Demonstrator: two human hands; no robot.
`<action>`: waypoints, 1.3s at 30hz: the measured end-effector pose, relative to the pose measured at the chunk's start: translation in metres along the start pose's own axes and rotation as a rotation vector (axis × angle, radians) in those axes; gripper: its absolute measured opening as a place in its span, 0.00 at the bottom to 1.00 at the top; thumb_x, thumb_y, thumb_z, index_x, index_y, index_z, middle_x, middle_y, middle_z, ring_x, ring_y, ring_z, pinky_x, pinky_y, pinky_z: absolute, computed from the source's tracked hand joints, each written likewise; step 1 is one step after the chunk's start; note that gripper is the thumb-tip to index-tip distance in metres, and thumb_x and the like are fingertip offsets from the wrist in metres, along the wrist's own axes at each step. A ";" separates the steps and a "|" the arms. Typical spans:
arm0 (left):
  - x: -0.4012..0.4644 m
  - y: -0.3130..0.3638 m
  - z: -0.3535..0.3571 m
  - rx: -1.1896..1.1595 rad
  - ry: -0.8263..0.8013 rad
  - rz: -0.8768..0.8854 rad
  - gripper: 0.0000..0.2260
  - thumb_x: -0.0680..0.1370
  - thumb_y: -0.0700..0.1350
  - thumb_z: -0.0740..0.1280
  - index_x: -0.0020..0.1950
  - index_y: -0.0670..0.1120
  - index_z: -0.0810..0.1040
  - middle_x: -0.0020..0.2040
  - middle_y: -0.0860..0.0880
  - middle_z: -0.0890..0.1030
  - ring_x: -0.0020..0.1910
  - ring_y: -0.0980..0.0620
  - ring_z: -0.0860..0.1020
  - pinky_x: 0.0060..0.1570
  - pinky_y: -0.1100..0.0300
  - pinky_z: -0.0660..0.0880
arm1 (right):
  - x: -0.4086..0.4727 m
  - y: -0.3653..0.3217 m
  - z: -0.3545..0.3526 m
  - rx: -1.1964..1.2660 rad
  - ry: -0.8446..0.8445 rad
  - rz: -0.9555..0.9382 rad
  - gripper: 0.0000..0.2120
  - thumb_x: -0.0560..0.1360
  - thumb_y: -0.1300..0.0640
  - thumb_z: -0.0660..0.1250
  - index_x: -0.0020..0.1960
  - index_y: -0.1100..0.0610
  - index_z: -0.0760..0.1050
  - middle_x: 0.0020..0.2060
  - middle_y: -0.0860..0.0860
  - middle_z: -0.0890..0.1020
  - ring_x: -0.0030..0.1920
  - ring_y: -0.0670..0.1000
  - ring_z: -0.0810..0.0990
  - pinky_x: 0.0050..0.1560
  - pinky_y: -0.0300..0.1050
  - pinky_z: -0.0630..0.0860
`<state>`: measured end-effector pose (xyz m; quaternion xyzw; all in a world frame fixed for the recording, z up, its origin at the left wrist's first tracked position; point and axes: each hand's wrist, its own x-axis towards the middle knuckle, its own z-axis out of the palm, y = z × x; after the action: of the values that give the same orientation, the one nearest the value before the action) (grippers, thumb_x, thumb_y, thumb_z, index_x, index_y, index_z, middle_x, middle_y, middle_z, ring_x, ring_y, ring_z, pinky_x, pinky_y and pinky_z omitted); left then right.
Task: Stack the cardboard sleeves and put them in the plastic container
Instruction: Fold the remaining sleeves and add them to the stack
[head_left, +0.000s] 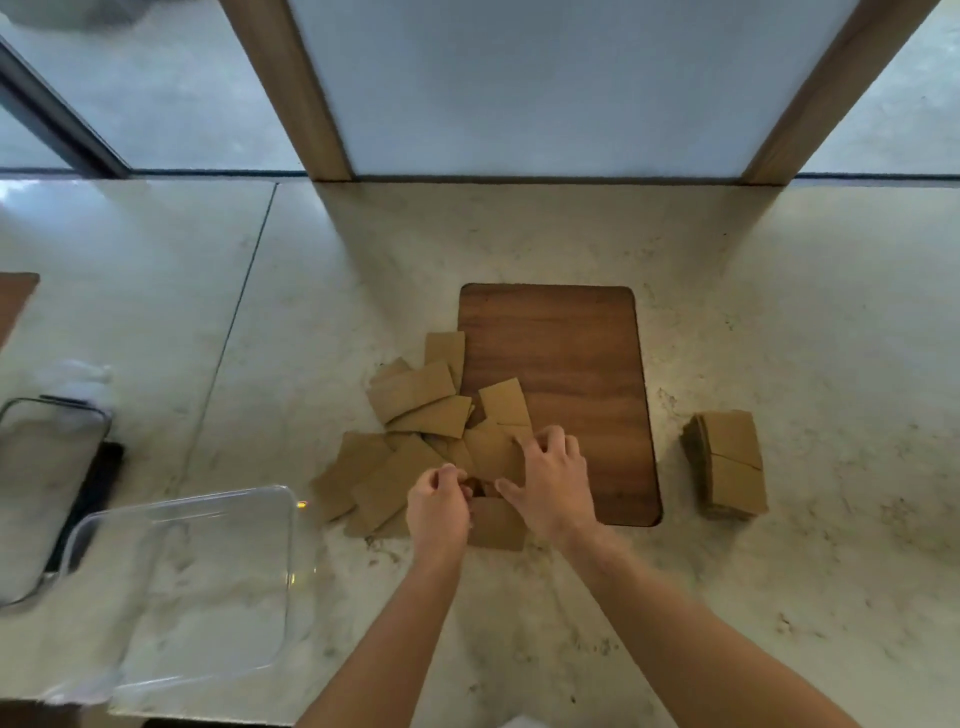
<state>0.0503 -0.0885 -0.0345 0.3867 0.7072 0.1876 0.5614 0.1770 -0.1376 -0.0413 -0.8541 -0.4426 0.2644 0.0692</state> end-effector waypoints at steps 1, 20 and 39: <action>0.005 -0.004 -0.009 -0.023 -0.001 -0.027 0.14 0.86 0.46 0.60 0.47 0.43 0.82 0.35 0.45 0.81 0.33 0.48 0.78 0.36 0.51 0.75 | 0.000 0.000 0.003 -0.019 -0.005 0.025 0.31 0.77 0.38 0.70 0.74 0.52 0.70 0.71 0.56 0.69 0.71 0.59 0.67 0.71 0.55 0.68; -0.005 0.014 -0.026 -0.187 -0.558 0.068 0.06 0.83 0.40 0.69 0.56 0.40 0.83 0.49 0.38 0.88 0.43 0.45 0.87 0.37 0.55 0.83 | -0.044 -0.011 -0.012 1.109 0.032 0.193 0.05 0.82 0.58 0.69 0.48 0.53 0.83 0.38 0.48 0.86 0.34 0.42 0.83 0.34 0.37 0.79; 0.026 0.017 -0.052 -0.629 -0.499 -0.373 0.21 0.83 0.58 0.63 0.61 0.41 0.79 0.38 0.44 0.81 0.32 0.47 0.78 0.29 0.55 0.77 | 0.041 -0.024 0.001 0.363 0.234 0.409 0.25 0.80 0.40 0.67 0.70 0.54 0.73 0.64 0.54 0.74 0.65 0.54 0.74 0.62 0.52 0.78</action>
<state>0.0050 -0.0495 -0.0242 0.0962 0.5162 0.1898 0.8296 0.1780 -0.0908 -0.0498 -0.9239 -0.1957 0.2475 0.2165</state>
